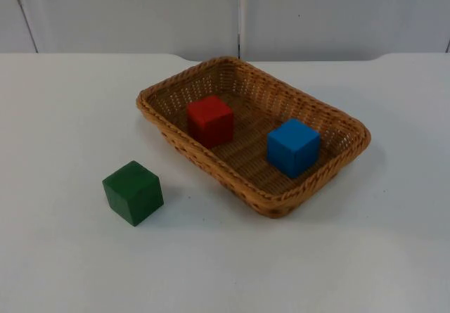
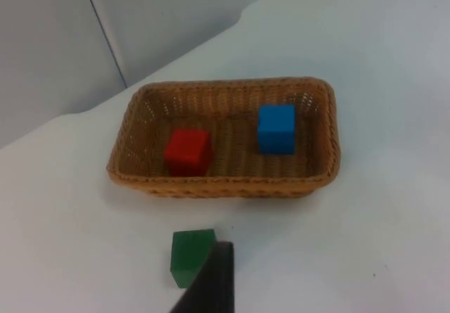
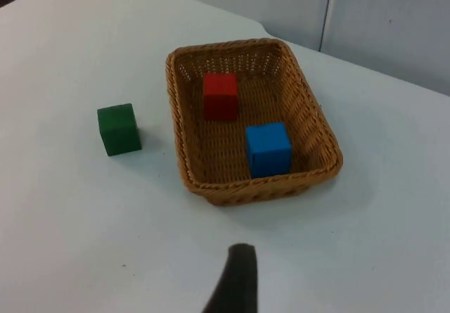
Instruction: Pick up one cube with each hand and place exactly two cubes into the same basket, leaving the remaining cube outside.
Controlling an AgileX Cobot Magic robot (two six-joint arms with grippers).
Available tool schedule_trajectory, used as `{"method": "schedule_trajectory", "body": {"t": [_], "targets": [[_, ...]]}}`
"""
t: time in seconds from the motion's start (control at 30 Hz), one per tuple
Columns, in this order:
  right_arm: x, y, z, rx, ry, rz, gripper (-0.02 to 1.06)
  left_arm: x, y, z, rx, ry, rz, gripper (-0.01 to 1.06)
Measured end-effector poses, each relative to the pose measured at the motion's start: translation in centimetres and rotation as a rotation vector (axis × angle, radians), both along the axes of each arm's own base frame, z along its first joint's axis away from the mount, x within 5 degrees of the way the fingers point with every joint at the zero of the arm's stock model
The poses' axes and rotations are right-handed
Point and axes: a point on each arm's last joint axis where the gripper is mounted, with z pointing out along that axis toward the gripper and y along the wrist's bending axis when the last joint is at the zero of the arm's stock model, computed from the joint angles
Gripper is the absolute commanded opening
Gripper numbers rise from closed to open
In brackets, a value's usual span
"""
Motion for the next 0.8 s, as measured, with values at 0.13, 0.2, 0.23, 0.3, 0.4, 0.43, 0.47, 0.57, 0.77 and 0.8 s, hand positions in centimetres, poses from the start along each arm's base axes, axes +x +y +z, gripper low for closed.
{"method": "schedule_trajectory", "body": {"t": [0.13,0.2,0.23,0.3,0.4,0.43,0.47,0.57,0.77,0.8], "targets": [[-1.3,-0.8,-0.1,0.008,-0.016,-0.001,0.73,-1.2,0.5,0.0,-0.012,-0.014,-0.003,0.89],[-1.5,-0.9,-0.2,0.009,-0.018,-0.001,0.73,-1.4,0.6,0.0,-0.013,-0.016,-0.004,0.89],[-2.1,-1.3,-0.2,0.016,-0.030,-0.001,0.73,-1.7,0.7,-0.1,-0.013,-0.014,-0.005,0.89],[-2.8,-1.7,-0.3,0.019,-0.040,-0.002,0.73,-2.1,0.9,-0.9,-0.016,0.001,-0.002,0.89],[-3.4,-2.2,-0.5,0.016,-0.055,-0.008,0.73,-2.4,1.0,-2.3,-0.022,0.030,0.006,0.89],[-3.7,-2.4,-0.6,0.015,-0.061,-0.010,0.73,-2.5,1.0,-3.1,-0.021,0.051,0.010,0.89],[-4.0,-2.6,-0.7,0.017,-0.068,-0.011,0.73,-2.6,1.1,-4.0,-0.026,0.066,0.017,0.89],[-4.8,-3.1,-0.9,0.025,-0.089,-0.015,0.73,-3.2,1.4,-5.5,-0.042,0.080,0.033,0.89],[-5.9,-3.9,-1.7,0.032,-0.100,-0.015,0.73,-5.1,2.9,-6.3,-0.109,-0.012,0.116,0.89],[-5.9,-3.9,-1.7,0.032,-0.100,-0.015,0.73,-5.1,2.9,-6.3,-0.109,-0.012,0.116,0.89]]}}
